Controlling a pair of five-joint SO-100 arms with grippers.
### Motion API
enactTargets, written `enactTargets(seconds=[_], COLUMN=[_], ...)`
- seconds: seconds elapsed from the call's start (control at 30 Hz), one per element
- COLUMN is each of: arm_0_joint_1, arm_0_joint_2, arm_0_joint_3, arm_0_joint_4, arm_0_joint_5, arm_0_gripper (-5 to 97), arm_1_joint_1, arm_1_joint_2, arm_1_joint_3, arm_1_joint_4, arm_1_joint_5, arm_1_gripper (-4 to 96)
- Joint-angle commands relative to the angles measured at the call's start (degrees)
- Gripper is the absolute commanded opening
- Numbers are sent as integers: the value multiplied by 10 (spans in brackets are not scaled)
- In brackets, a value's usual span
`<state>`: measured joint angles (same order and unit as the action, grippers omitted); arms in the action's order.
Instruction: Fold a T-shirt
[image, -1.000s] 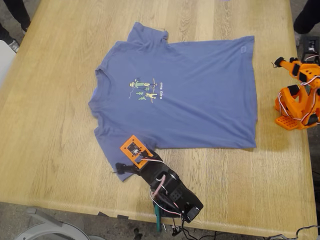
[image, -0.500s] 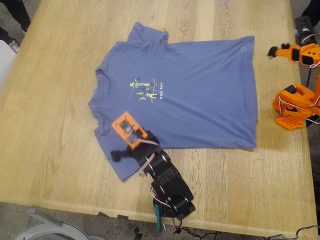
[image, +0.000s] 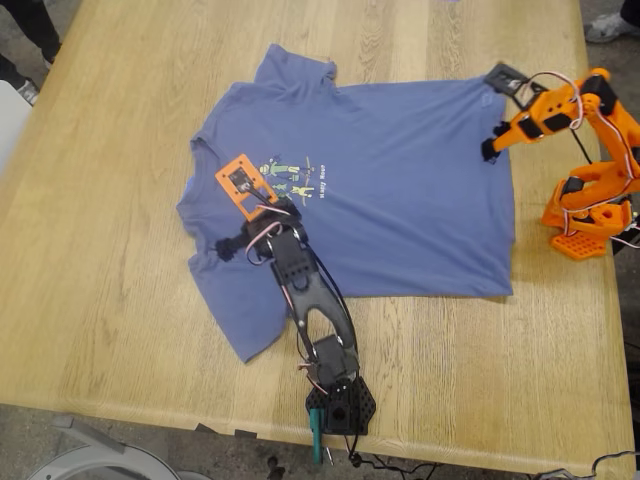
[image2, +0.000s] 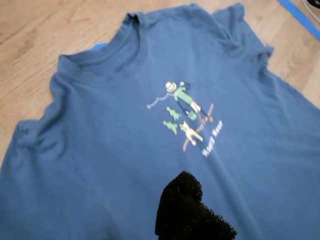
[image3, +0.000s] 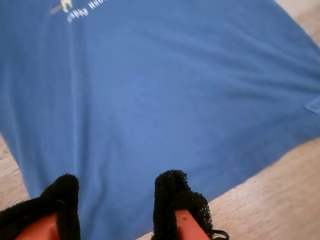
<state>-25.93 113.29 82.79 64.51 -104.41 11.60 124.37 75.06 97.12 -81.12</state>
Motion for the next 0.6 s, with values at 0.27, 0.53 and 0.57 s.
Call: enactTargets(seconds=[0.27,0.53,0.57], arm_0_joint_1=[-58,-80,-85], arm_0_joint_2=[-176,-296,-308], arm_0_joint_3=[-134,-226,-229], arm_0_joint_4=[-161,-124,-124], arm_0_joint_5=[-22,-26,-26], arm_0_gripper=[719,704,703], arm_1_joint_1=[-76,-127,-131], arm_1_joint_2=[-245,-349,-352], arm_1_joint_3=[-289,-383,-385], arm_1_joint_4=[-12,-8,-8], arm_1_joint_5=[-4,11,11], arm_1_gripper=[244,244,244])
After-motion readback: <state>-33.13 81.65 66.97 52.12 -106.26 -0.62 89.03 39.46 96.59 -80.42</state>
